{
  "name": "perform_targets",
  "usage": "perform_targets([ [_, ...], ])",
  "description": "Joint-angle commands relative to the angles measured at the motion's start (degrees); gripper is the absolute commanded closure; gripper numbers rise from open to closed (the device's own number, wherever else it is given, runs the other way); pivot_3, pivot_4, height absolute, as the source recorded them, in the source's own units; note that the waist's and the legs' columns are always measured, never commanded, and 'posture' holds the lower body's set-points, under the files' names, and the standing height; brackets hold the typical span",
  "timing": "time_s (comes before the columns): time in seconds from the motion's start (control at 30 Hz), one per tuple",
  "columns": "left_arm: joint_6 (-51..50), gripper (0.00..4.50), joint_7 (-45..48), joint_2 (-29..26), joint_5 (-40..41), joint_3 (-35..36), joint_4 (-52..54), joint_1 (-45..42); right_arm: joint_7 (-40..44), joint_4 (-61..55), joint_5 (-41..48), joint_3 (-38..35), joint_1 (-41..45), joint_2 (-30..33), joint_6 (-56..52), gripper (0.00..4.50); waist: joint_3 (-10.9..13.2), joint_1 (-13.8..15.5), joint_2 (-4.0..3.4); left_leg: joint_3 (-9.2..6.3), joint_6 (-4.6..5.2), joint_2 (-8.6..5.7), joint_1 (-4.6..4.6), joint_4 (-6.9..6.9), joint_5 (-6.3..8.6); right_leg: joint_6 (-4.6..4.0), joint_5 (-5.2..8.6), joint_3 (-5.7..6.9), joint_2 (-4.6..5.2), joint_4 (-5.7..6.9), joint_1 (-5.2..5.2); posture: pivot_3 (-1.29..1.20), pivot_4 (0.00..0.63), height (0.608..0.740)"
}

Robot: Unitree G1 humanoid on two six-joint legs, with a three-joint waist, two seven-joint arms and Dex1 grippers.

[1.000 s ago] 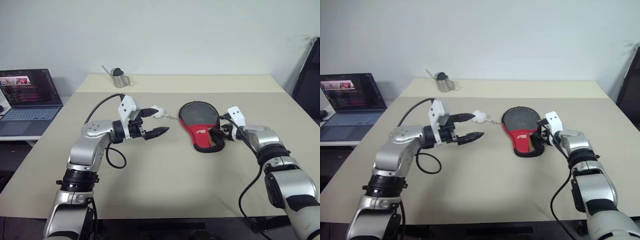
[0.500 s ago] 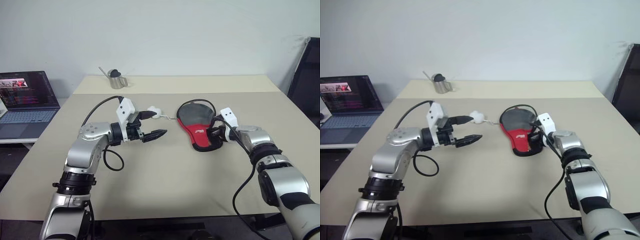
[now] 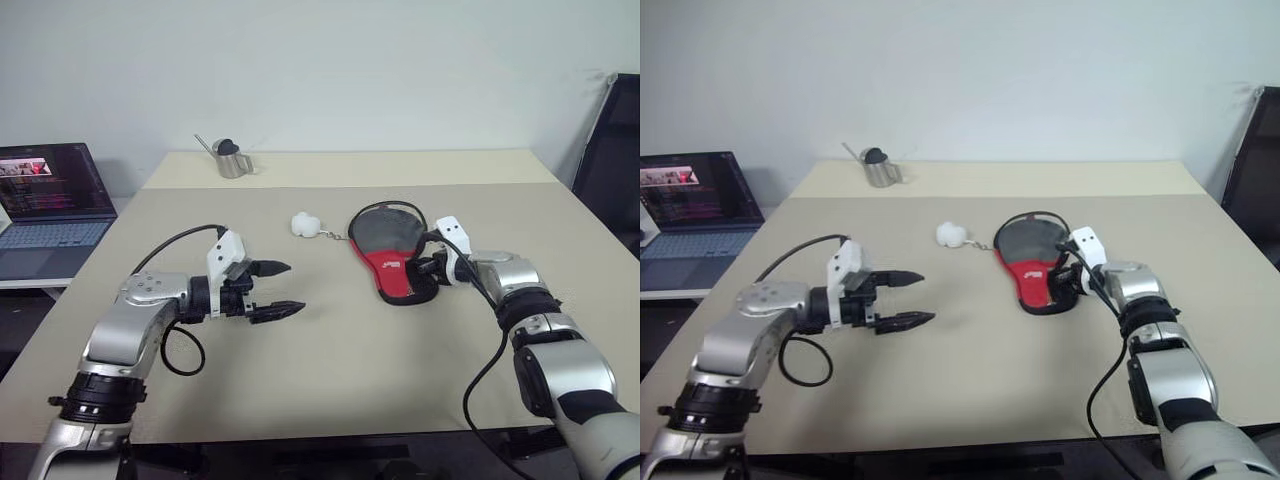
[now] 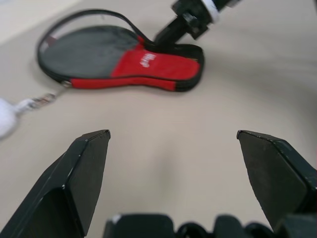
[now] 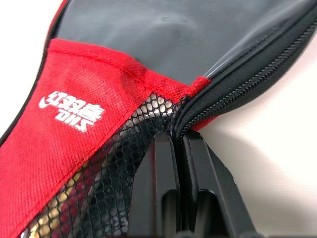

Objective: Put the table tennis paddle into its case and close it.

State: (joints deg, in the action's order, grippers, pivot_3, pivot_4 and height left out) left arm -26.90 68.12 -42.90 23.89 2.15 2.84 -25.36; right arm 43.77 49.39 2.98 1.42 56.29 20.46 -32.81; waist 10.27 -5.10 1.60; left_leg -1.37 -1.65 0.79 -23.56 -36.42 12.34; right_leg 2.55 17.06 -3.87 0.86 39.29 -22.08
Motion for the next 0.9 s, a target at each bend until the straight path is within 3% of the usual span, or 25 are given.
perform_targets([
  [0.03, -1.52, 0.0, 1.53, -2.05, 3.46, 2.28, 4.56, 1.13, 2.69, -11.97, 3.19, 1.94, -3.62, -3.06, -7.52, 4.45, 0.0, -0.07, 0.0, 0.0, 0.0, 0.01, 0.0, 0.02, 0.0, 0.0, 0.0, -0.01, 0.0, 0.01, -0.02, 0.0, 0.15, 0.74],
  [0.37, -4.31, 0.0, 1.3, -5.66, 7.88, 5.34, 12.4, 10.68, -2.68, -41.35, 8.66, 1.85, -15.55, -6.76, -26.17, 4.45, 0.01, 0.12, -0.01, 0.0, 0.0, 0.09, -0.07, 0.27, 0.0, -0.06, 0.03, -0.02, 0.03, -0.04, -0.21, 0.0, 0.15, 0.74],
  [0.6, -8.68, 0.0, 0.3, -7.47, 12.91, 7.72, 22.49, 19.36, -10.92, -63.64, 11.7, -0.21, -29.49, -8.79, -41.54, 4.45, 0.01, 0.58, -0.01, -0.12, -0.01, -0.02, -0.27, 0.31, 0.0, -0.06, 0.04, 0.11, 0.22, -0.28, -0.23, 0.0, 0.15, 0.74],
  [0.9, -10.8, 0.0, 0.82, -9.79, 16.35, 7.4, 25.68, 21.4, -18.71, -85.9, 15.38, -5.7, -42.27, -12.97, -59.54, 4.45, -0.04, 1.91, 0.05, -0.16, -0.02, -0.07, -0.23, 0.35, 0.02, -0.09, 0.15, 0.18, 0.24, -0.29, -0.18, 0.0, 0.15, 0.74],
])
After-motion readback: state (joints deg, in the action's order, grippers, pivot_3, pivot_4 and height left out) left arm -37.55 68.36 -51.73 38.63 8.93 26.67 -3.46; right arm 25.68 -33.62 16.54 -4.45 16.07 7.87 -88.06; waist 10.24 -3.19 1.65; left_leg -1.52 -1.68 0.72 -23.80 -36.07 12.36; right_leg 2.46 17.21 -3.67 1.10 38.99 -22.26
